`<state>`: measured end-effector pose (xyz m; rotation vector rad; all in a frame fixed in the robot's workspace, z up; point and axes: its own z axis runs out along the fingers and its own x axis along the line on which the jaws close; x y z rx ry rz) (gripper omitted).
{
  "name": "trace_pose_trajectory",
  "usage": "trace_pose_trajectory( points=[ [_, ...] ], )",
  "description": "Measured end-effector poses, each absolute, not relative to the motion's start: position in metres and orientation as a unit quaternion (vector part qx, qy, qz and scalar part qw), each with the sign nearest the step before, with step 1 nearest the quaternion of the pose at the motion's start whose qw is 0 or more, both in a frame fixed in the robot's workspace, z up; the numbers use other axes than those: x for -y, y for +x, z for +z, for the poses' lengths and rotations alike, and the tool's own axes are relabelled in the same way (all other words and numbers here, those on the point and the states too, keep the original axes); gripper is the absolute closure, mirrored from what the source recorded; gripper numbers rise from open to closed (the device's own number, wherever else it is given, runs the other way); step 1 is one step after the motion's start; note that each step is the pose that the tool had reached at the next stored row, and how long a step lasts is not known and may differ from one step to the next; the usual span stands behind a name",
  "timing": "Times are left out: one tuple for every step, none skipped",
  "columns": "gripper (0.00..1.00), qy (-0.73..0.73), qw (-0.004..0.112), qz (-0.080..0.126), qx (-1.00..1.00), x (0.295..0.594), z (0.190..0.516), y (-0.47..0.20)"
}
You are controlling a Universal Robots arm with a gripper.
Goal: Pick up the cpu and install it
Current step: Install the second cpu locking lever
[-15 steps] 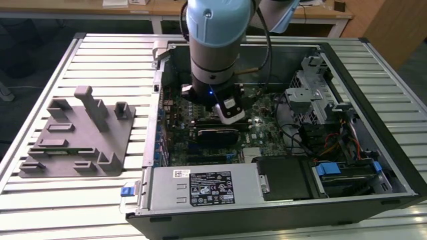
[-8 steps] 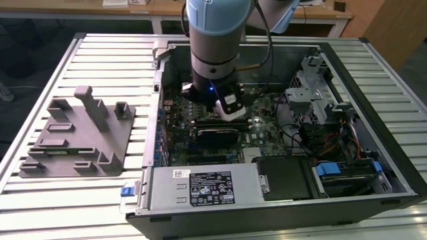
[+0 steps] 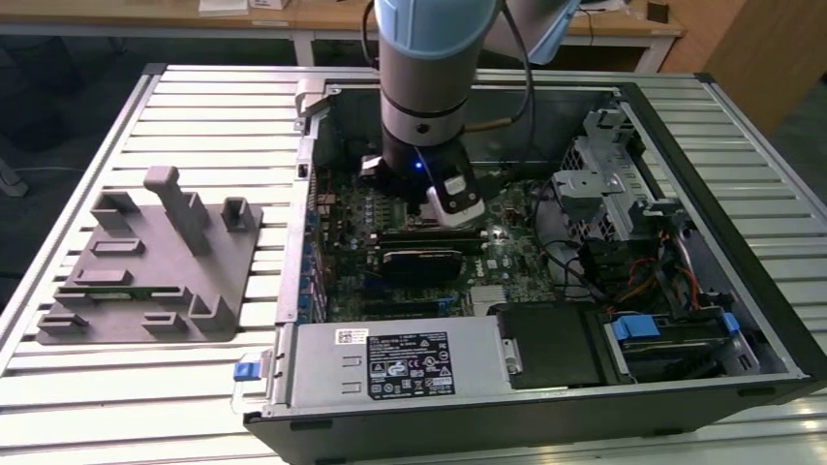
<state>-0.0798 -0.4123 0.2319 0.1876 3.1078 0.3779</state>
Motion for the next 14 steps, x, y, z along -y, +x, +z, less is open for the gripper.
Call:
trace_pose_trajectory(
  points=[
    [0.89,0.060,0.003,0.119,-0.991,0.411,0.232,-0.078],
    [0.89,0.060,0.003,0.118,-0.991,0.410,0.232,-0.077],
    [0.89,0.061,0.003,0.117,-0.991,0.409,0.232,-0.075],
    [0.89,0.061,0.003,0.116,-0.991,0.408,0.232,-0.073],
    [0.89,0.061,0.003,0.114,-0.992,0.407,0.232,-0.072],
    [0.89,0.061,0.003,0.112,-0.992,0.406,0.232,-0.070],
    [0.89,0.061,0.003,0.111,-0.992,0.405,0.232,-0.069],
    [0.89,0.061,0.004,0.109,-0.992,0.404,0.232,-0.067],
    [0.89,0.061,0.004,0.106,-0.992,0.403,0.232,-0.066],
    [0.89,0.061,0.004,0.104,-0.993,0.402,0.232,-0.064],
    [0.89,0.061,0.004,0.101,-0.993,0.401,0.232,-0.063],
    [0.89,0.061,0.004,0.099,-0.993,0.399,0.232,-0.062],
    [0.89,0.061,0.004,0.096,-0.993,0.398,0.232,-0.060],
    [0.89,0.061,0.004,0.093,-0.994,0.396,0.232,-0.059]
  ],
)
